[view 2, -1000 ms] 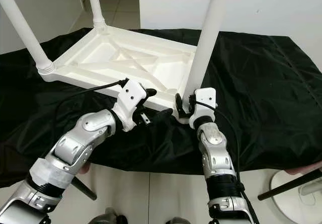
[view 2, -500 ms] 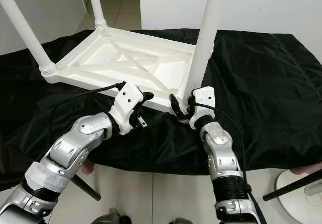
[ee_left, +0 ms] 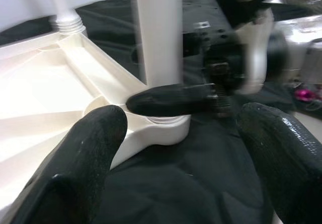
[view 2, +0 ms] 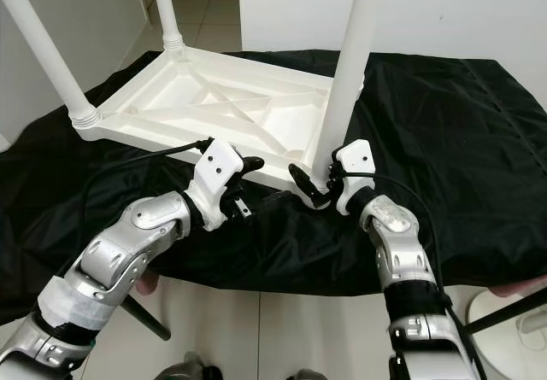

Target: Building children table

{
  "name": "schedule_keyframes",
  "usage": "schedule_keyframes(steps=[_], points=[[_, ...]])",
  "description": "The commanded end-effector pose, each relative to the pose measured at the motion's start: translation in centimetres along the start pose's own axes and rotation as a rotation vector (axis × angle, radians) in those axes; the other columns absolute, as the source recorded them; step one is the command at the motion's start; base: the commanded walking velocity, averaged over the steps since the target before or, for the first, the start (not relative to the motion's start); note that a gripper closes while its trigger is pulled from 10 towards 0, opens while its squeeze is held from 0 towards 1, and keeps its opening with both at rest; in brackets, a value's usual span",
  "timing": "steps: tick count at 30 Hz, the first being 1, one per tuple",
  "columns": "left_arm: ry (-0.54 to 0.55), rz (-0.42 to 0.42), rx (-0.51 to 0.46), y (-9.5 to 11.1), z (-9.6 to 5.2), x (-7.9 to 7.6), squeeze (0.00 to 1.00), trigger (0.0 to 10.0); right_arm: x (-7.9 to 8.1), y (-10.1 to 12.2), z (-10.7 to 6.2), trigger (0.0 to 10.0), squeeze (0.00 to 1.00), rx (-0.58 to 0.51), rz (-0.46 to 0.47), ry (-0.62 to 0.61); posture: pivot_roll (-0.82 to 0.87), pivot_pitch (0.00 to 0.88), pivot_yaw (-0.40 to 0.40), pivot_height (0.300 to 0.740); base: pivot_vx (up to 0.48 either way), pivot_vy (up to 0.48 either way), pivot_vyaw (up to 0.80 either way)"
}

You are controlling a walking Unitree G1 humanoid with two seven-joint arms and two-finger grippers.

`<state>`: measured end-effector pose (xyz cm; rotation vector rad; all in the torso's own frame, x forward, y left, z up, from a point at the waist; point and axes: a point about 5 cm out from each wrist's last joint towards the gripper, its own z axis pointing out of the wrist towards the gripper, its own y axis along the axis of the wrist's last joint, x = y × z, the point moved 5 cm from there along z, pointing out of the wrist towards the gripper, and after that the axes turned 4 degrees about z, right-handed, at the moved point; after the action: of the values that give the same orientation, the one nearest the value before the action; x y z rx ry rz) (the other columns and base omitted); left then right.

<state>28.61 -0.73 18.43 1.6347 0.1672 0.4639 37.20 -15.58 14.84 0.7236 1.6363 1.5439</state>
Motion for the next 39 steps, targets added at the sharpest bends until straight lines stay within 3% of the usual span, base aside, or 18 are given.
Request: schedule_keyframes(steps=[1,6,7,8,9,10,11,20,21,22,23,27,33,34,35,39], points=[[-0.092,-0.021,0.005,-0.1,-0.1,-1.4,0.0,10.0,-0.1,-0.2,0.5,10.0,0.0,0.016,-0.01,0.026,0.0,0.0,0.036,0.74,0.0,0.0,0.0],[-0.117,-0.03,0.013,-0.2,0.0,-1.7,0.0,10.0,-0.3,-0.4,1.2,10.0,0.0,0.03,-0.011,0.038,0.01,0.0,0.039,0.74,0.0,0.0,0.0],[-0.117,-0.032,0.006,0.0,0.1,-1.6,0.0,10.0,-0.3,-0.6,1.5,8.1,0.0,0.037,-0.005,0.044,0.01,0.0,0.042,0.74,0.0,0.0,0.0],[-0.117,-0.032,0.006,0.0,0.1,-1.6,0.0,10.0,-0.3,-0.6,1.5,8.1,0.0,0.037,-0.005,0.044,0.01,0.0,0.042,0.74,0.0,0.0,0.0],[-0.109,-0.026,0.001,0.1,0.2,-1.3,0.0,10.0,-0.3,-0.7,1.6,3.0,0.0,0.043,0.0,0.052,0.01,0.0,0.041,0.74,0.0,0.0,0.0],[-0.109,-0.026,0.001,0.1,0.2,-1.3,0.0,10.0,-0.3,-0.7,1.6,3.0,0.0,0.043,0.0,0.052,0.01,0.0,0.041,0.74,0.0,0.0,0.0],[-0.087,-0.011,0.009,0.0,0.4,-1.0,0.0,10.0,-0.3,-0.9,1.7,0.0,0.0,0.048,0.005,0.056,0.01,0.0,0.038,0.74,0.0,0.0,0.0],[-0.054,-0.003,0.029,-0.3,0.2,-0.4,0.0,10.0,-0.9,-2.4,0.8,0.0,0.0,0.085,0.058,0.039,0.01,0.0,0.028,0.74,0.0,0.0,0.0],[-0.052,-0.003,0.029,-0.4,0.2,-0.4,0.0,10.0,-1.0,-2.5,0.7,4.6,0.0,0.089,0.061,0.026,0.01,0.0,0.022,0.74,0.0,0.0,0.0],[-0.052,-0.003,0.029,-0.4,0.2,-0.4,0.0,10.0,-1.0,-2.5,0.7,4.6,0.0,0.089,0.061,0.026,0.01,0.0,0.022,0.74,0.0,0.0,0.0],[-0.052,-0.003,0.03,-0.4,0.2,-0.4,0.0,10.0,-1.1,-2.6,0.6,10.0,0.0,0.091,0.065,0.019,0.01,0.0,0.022,0.74,0.0,0.0,0.0],[-0.049,-0.003,0.03,-0.4,0.2,-0.4,0.0,10.0,-1.1,-2.7,0.5,10.0,0.0,0.084,0.082,0.01,0.01,0.0,0.02,0.74,0.0,0.0,0.0],[-0.012,-0.002,0.024,-0.4,0.2,0.1,0.0,10.0,-0.9,-3.3,0.7,10.0,0.0,0.095,0.103,-0.099,0.0,0.0,0.018,0.74,0.0,0.0,0.0],[0.016,0.0,0.023,-0.4,0.3,0.6,0.0,10.0,-1.2,-3.6,0.9,10.0,0.0,0.094,0.131,-0.206,0.0,0.0,0.015,0.74,0.0,0.0,0.0],[0.016,0.0,0.023,-0.4,0.3,0.6,0.0,10.0,-1.2,-3.6,0.9,10.0,0.0,0.094,0.131,-0.206,0.0,0.0,0.015,0.74,0.0,0.0,0.0],[0.036,-0.005,0.025,-0.7,0.3,0.9,0.0,10.0,-1.0,-4.2,0.8,10.0,0.0,0.098,0.209,-0.393,0.0,0.0,0.009,0.74,0.0,0.0,0.0]])
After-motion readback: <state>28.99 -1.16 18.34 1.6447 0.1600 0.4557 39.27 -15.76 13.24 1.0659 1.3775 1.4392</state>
